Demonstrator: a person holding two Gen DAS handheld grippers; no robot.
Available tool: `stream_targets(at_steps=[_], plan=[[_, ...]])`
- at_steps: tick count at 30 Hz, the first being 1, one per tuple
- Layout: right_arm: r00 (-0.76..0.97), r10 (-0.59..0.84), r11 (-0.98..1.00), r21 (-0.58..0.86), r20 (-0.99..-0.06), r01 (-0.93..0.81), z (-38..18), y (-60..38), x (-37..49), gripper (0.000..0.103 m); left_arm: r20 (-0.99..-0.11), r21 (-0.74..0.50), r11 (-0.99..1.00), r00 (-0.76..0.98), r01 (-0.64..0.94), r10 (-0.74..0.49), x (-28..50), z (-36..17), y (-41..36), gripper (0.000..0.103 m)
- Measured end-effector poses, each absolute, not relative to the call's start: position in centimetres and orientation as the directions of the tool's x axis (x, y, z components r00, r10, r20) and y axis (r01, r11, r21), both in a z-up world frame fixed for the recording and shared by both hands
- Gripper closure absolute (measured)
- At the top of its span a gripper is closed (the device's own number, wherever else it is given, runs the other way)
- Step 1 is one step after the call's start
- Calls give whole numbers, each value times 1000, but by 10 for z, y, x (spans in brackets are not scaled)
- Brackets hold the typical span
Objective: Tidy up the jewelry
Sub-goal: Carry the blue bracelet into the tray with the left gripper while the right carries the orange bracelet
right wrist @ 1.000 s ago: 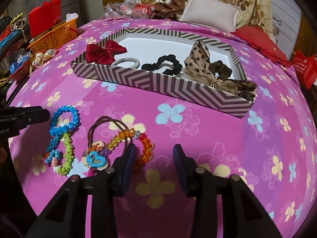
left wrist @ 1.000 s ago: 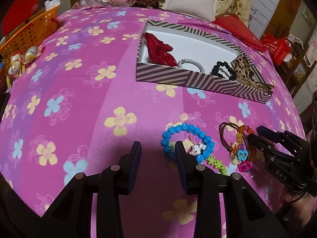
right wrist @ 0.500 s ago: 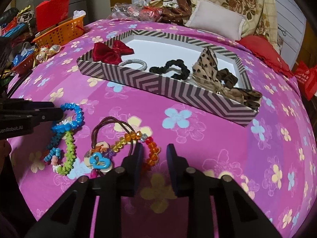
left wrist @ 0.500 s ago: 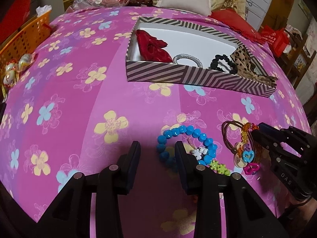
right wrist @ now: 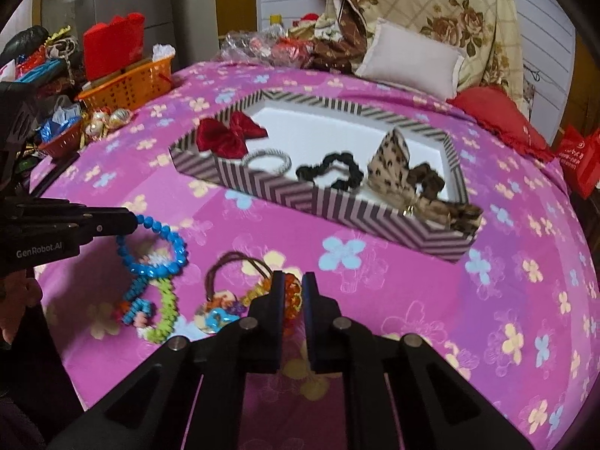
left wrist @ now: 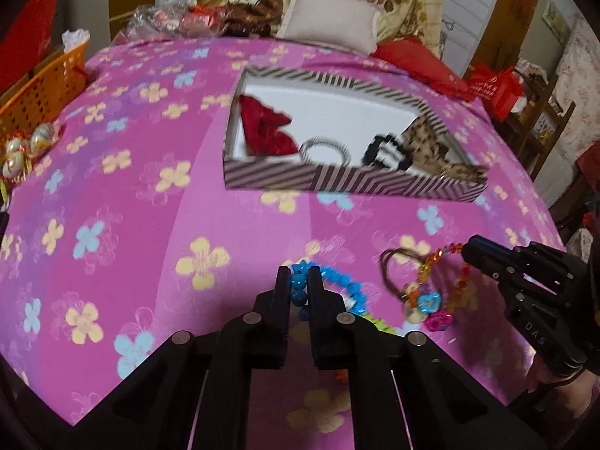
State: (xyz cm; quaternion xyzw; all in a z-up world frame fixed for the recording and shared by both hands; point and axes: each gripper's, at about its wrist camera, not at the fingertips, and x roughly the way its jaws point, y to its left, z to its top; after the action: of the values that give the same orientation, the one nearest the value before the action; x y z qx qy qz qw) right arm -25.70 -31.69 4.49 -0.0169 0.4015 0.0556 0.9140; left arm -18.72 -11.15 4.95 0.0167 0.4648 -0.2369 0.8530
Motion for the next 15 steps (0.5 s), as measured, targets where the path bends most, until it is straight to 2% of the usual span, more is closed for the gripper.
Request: stream_targets(at_steps=[15], plan=[[742,110,988,-9,-661,-154,101,-308,-264,95,-722,-165,871,545,462,-426,-187,109,-115,103]])
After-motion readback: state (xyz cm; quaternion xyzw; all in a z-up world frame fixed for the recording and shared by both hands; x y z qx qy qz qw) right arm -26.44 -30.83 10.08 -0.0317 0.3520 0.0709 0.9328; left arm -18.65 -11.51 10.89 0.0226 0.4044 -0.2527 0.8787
